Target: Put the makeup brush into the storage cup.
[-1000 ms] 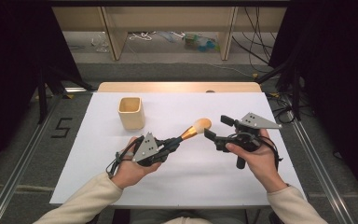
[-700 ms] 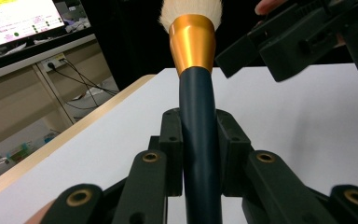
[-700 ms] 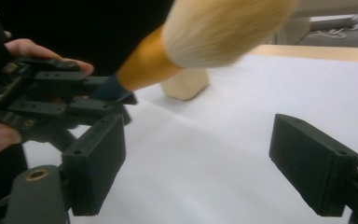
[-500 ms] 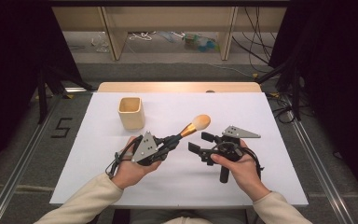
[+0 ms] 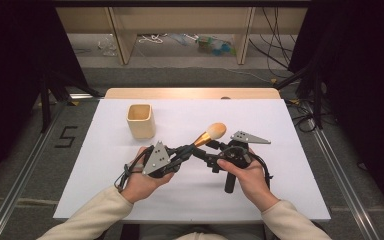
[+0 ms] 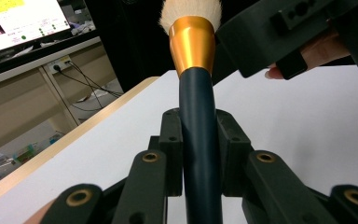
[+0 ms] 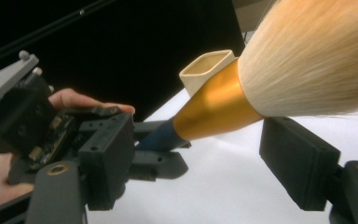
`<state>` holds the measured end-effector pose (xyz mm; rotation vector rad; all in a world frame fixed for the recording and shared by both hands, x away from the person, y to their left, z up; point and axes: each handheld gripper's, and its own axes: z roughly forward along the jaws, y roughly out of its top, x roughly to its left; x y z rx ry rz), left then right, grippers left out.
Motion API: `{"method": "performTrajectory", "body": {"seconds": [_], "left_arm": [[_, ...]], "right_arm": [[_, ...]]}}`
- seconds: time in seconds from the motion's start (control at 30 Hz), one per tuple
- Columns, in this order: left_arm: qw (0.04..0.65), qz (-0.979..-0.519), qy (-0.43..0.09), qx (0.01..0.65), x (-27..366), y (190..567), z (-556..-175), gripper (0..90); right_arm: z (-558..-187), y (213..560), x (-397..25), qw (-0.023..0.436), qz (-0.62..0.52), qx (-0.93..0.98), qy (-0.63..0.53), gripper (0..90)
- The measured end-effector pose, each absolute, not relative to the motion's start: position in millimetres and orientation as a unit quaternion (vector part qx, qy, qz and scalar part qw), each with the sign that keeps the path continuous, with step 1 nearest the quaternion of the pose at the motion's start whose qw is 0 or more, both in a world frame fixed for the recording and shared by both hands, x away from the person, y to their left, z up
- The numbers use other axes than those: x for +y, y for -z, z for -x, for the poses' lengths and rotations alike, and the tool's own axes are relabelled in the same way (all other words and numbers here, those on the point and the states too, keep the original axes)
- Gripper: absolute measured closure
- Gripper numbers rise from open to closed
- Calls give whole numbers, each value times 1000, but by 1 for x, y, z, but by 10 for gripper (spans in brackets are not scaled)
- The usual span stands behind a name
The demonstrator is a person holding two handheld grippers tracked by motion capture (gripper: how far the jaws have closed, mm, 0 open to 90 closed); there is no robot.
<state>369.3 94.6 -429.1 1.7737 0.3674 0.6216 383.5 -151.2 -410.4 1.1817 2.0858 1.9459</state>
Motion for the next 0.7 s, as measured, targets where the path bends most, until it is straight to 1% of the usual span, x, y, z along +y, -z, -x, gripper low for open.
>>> {"method": "performTrajectory", "body": {"seconds": [0.17,0.47,0.7], "left_arm": [[576,-757,-267,157,94,429,-369,753],[572,-760,-269,154,92,431,-368,753],[567,-764,-267,158,90,433,-369,752]], "right_arm": [[-385,412,-149,24,-396,662,-636,337],[-387,411,-144,21,-405,656,-636,379],[-389,412,-146,25,-424,643,-637,501]]}}
